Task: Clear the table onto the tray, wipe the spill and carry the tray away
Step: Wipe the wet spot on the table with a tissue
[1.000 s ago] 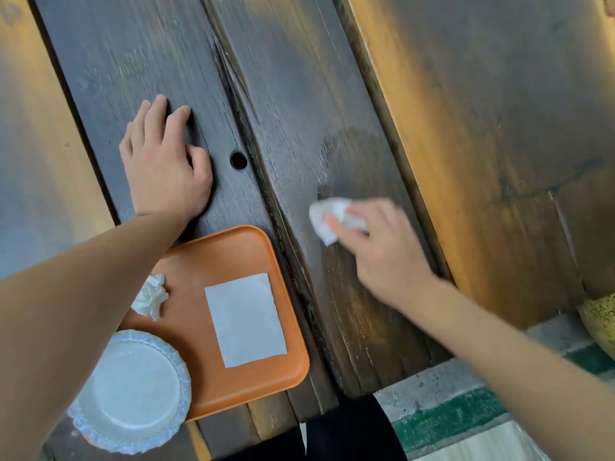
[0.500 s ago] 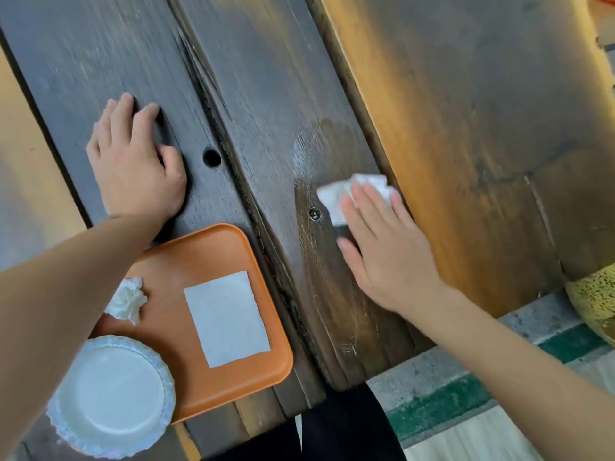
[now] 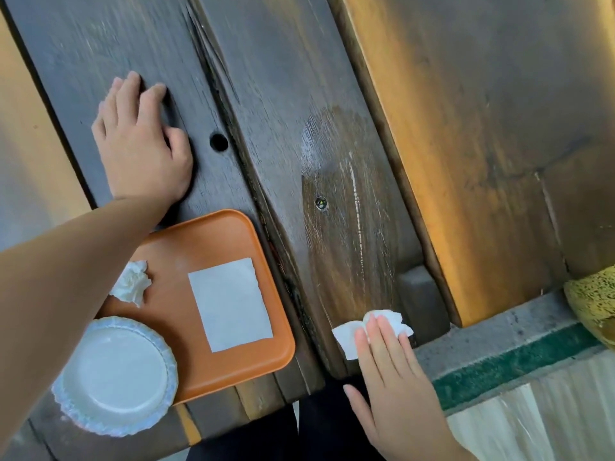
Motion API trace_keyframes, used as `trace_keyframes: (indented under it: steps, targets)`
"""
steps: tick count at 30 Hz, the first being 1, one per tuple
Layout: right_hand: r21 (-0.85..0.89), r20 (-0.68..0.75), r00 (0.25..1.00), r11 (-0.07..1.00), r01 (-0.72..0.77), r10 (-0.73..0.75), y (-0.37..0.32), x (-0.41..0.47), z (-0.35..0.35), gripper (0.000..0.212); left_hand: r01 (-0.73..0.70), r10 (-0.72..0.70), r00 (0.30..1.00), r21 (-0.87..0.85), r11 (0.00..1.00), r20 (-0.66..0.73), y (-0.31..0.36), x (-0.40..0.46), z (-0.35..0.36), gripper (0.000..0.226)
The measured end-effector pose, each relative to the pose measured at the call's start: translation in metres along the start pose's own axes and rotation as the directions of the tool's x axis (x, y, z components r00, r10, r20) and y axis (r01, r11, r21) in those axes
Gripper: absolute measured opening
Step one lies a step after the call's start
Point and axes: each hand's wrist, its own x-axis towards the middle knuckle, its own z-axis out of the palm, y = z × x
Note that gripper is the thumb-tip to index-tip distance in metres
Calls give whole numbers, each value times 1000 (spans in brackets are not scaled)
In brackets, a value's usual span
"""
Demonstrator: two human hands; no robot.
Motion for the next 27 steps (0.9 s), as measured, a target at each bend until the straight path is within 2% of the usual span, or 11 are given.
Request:
trace_keyframes:
  steps: [3,8,12,15,18,21,24,27]
  targets:
    - [33,-109,994,999,-13,17,-2,54,-31,76,0,0,1000,6,1000,-5,0,1,1,54]
    - [133,-253,934,965,-226,253,12,190,-108,80,-1,1,1000,1,1000,4,0,0,0,55]
    - [170,-264,920,953,-252,291,-7,246,-141,86,-1,1,1000,6,1000,15,0,1,-1,56]
    - [134,-260,950,981,-143,174,-25,205,-119,85,0,0,1000,-4,1000,26,0,0,-3,56]
    - [54,-171,982,996,-74,82,-36,121,-68,84,-2,2,1000,-10,1000,21,1,1,-3,56]
    - [12,-63,996,998,-57,58,-42,41,-19,84,4,-4,1000,-8,1000,20,1,0,-2,56]
    - [-1,47,997,998,-66,66,-40,7,-2,76,6,-6,1000,-8,1000,20,0,0,0,55]
    - [58,-56,991,991,-117,121,-26,32,-18,79,12,-12,1000,-9,1000,13,0,0,0,56]
